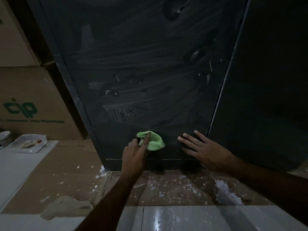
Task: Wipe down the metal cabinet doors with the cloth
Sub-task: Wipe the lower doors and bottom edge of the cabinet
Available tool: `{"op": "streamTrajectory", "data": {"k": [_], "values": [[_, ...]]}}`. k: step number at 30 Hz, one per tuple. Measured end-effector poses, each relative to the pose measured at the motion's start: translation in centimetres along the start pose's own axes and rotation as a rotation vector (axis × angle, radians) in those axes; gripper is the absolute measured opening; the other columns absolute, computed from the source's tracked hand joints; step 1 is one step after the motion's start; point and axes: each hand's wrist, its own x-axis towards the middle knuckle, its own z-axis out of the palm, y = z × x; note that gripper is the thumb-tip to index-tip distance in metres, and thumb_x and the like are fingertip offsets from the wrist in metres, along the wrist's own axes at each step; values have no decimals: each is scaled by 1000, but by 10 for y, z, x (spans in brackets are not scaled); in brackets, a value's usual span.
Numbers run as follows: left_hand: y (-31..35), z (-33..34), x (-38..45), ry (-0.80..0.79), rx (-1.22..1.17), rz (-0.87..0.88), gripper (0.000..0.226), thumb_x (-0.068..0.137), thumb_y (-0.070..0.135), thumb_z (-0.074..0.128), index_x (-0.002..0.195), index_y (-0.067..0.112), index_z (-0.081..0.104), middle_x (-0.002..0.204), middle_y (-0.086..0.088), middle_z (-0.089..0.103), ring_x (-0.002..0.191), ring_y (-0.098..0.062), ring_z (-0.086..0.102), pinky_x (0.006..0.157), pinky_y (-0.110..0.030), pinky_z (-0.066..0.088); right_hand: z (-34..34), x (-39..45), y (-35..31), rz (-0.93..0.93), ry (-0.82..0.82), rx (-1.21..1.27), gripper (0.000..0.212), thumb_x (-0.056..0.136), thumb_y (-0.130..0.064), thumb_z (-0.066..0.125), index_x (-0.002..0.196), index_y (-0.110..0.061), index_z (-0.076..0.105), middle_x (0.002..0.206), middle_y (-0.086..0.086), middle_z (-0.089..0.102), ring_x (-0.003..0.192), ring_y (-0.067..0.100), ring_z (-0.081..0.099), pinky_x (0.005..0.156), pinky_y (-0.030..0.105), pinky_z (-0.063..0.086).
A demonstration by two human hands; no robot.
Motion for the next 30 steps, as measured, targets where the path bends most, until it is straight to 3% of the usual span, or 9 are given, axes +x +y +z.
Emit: {"op": "streamTrajectory", "data": {"k": [6, 8, 13, 15, 18, 20, 22, 25, 30], "values": [[-1, -36, 38, 394, -136, -842, 34, 100, 2, 52, 126, -19, 49, 125, -43, 48, 107, -57, 51, 86, -40, 32, -5, -1, 0, 9, 23, 0, 79, 90, -39, 64, 159, -19, 31, 169, 12, -10, 156, 32, -11, 121, 55, -16], [23, -22, 41, 382, -81, -703, 33, 92, 0, 63, 120, -16, 56, 126, -41, 51, 109, -56, 54, 95, -49, 43, -3, 0, -3, 19, 6, -4, 77, 92, -39, 61, 159, -20, 29, 169, 13, -13, 155, 32, -16, 118, 55, -22], [49, 28, 0, 17, 143, 245, 82, 88, 18, 73, 160, 20, 34, 118, -16, 57, 94, -30, 55, 76, -42, 50, -5, -3, -4, 6, 68, 18, 83, 82, -40, 69, 156, -17, 38, 170, 16, -2, 157, 34, -4, 123, 57, -11], [33, 22, 6, 109, 198, 188, 77, 89, 21, 67, 159, 20, 36, 118, -18, 54, 93, -31, 51, 75, -42, 43, -9, -4, -4, -5, 100, 24, 81, 79, -40, 73, 152, -16, 45, 169, 18, 7, 157, 35, 3, 123, 58, -2], [22, 1, 23, 347, 50, -397, 55, 87, 9, 65, 139, -5, 54, 121, -32, 53, 102, -45, 51, 83, -51, 44, -11, -8, -2, 7, 153, 85, 71, 78, -38, 77, 142, -16, 56, 164, 21, 28, 154, 37, 18, 124, 57, 15], [39, 1, 31, 400, -48, -524, 38, 83, 4, 63, 118, -12, 60, 120, -36, 54, 104, -49, 52, 89, -54, 44, -14, -13, -3, 19, 190, 130, 52, 80, -37, 76, 128, -19, 66, 150, 17, 52, 143, 38, 43, 115, 54, 39], [65, 16, 30, 311, -100, -301, 33, 85, 1, 65, 117, -9, 63, 113, -31, 58, 98, -46, 57, 84, -53, 50, -23, -18, -9, 101, 233, 262, 21, 89, -40, 66, 103, -25, 69, 112, 4, 67, 105, 24, 63, 89, 42, 55], [98, 33, 23, 75, -81, 129, 77, 84, 10, 78, 152, 6, 44, 106, -19, 58, 82, -33, 59, 65, -39, 51, -37, -9, -33, 405, 96, 704, 31, 96, -53, 53, 84, -26, 60, 81, -7, 63, 72, 11, 58, 67, 36, 52], [100, 14, 23, -148, -297, 114, 87, 98, 18, 65, 165, 28, 10, 128, -7, 50, 99, -21, 57, 77, -39, 57, -46, 40, -68, 766, 149, 1205, 32, 97, -36, 58, 74, -15, 65, 69, 1, 65, 61, 16, 61, 56, 39, 49]]}}
